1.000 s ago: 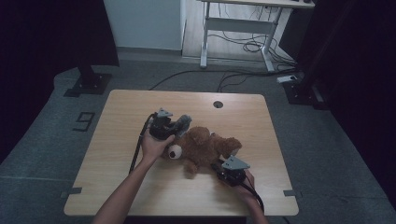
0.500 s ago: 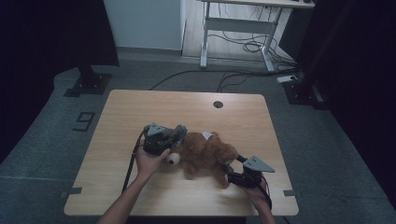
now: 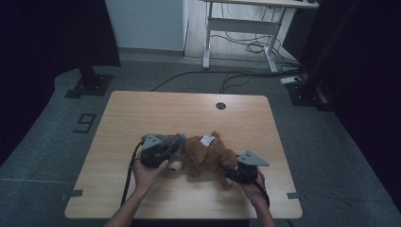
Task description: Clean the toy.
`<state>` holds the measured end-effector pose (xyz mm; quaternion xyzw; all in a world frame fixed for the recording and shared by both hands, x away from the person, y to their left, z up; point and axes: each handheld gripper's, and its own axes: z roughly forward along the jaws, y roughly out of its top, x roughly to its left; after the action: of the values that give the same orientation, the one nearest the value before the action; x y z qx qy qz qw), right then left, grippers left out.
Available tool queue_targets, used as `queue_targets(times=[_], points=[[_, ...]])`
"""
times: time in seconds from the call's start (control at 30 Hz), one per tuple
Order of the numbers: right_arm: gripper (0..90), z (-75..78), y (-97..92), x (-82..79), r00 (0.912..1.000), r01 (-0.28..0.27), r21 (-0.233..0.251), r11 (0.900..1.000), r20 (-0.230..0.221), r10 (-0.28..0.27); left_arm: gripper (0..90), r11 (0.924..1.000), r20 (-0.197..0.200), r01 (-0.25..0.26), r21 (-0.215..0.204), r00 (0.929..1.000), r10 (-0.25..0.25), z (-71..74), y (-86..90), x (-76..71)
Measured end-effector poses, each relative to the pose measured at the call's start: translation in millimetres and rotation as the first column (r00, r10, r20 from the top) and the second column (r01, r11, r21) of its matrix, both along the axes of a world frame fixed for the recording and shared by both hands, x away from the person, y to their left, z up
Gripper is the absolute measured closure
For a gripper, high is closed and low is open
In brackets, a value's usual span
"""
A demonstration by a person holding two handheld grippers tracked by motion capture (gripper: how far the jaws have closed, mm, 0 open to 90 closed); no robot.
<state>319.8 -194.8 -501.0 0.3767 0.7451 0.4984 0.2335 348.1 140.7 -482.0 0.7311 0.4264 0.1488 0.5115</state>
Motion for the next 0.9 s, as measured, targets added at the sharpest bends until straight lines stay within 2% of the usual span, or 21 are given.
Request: queue_targets(times=[0.1,0.37,0.5,0.53,0.57,0.6,0.63,0.67,0.7,0.73,0.77,0.8,0.83,0.87,0.9], points=[[45.6,-9.0,-2.2,6.0,0.9992,0.022,0.000,0.9998,-0.034,-0.022,79.0,0.9999,0.010,0.004,0.011,0.9999,-0.004,-0.4,-1.8,-4.9],[52.2,-10.7,-2.6,11.5,0.9997,0.025,-0.002,0.9997,0.002,-0.025,78.4,0.9999,0.008,0.004,0.010,1.0000,-0.004,3.9,-2.2,-10.0],[54.9,-13.4,-5.4,6.2,0.9990,0.013,-0.004,0.9999,0.043,-0.013,77.6,0.9994,0.023,0.020,0.028,0.9995,-0.021,28.4,-7.1,-10.0],[54.9,-13.4,-5.4,6.2,0.9990,0.013,-0.004,0.9999,0.043,-0.013,77.5,0.9994,0.023,0.020,0.028,0.9995,-0.021,28.4,-7.1,-10.0],[56.0,-15.5,-6.2,4.3,0.9985,0.007,-0.008,0.9999,0.055,-0.007,77.3,0.9986,0.048,0.037,0.039,0.9981,-0.039,42.7,-13.5,-9.9],[56.3,-16.2,-5.3,3.2,0.9979,0.005,-0.017,0.9999,0.064,-0.004,77.2,0.9982,0.060,0.043,0.042,0.9972,-0.046,48.5,-16.7,-9.9],[56.3,-16.2,-5.3,3.2,0.9979,0.005,-0.017,0.9999,0.064,-0.004,77.1,0.9982,0.060,0.043,0.042,0.9972,-0.046,48.5,-16.7,-9.9],[56.6,-16.3,-3.5,1.9,0.9961,0.001,-0.033,0.9995,0.088,0.002,76.9,0.9964,0.090,0.068,0.051,0.9933,-0.073,66.4,-28.5,-8.4],[56.6,-16.3,-3.5,1.9,0.9961,0.001,-0.033,0.9995,0.088,0.002,76.8,0.9964,0.090,0.068,0.051,0.9933,-0.073,66.4,-28.5,-8.4],[56.7,-16.2,-2.6,1.3,0.9949,-0.009,-0.042,0.9991,0.100,0.013,76.7,0.9942,0.112,0.090,0.059,0.9890,-0.096,80.4,-41.9,-5.2],[56.7,-16.2,-2.4,1.1,0.9945,-0.010,-0.047,0.9988,0.104,0.015,76.6,0.9942,0.112,0.090,0.059,0.9890,-0.096,80.4,-41.9,-5.2],[56.7,-16.3,-2.3,0.8,0.9944,-0.012,-0.048,0.9988,0.105,0.017,76.6,0.9904,0.121,0.119,0.070,0.9845,-0.127,90.5,-58.7,-1.0],[56.7,-16.3,-2.3,0.8,0.9944,-0.012,-0.048,0.9988,0.105,0.017,76.6,0.9904,0.121,0.119,0.070,0.9845,-0.127,90.5,-58.7,-1.0],[56.7,-16.7,-2.3,0.5,0.9940,-0.013,-0.051,0.9986,0.108,0.018,76.4,0.9837,0.114,0.157,0.087,0.9793,-0.167,96.3,-78.6,2.0],[56.7,-16.8,-2.1,0.6,0.9936,-0.013,-0.052,0.9986,0.111,0.019,76.1,0.9813,0.111,0.170,0.089,0.9774,-0.180,97.1,-86.7,2.5]])
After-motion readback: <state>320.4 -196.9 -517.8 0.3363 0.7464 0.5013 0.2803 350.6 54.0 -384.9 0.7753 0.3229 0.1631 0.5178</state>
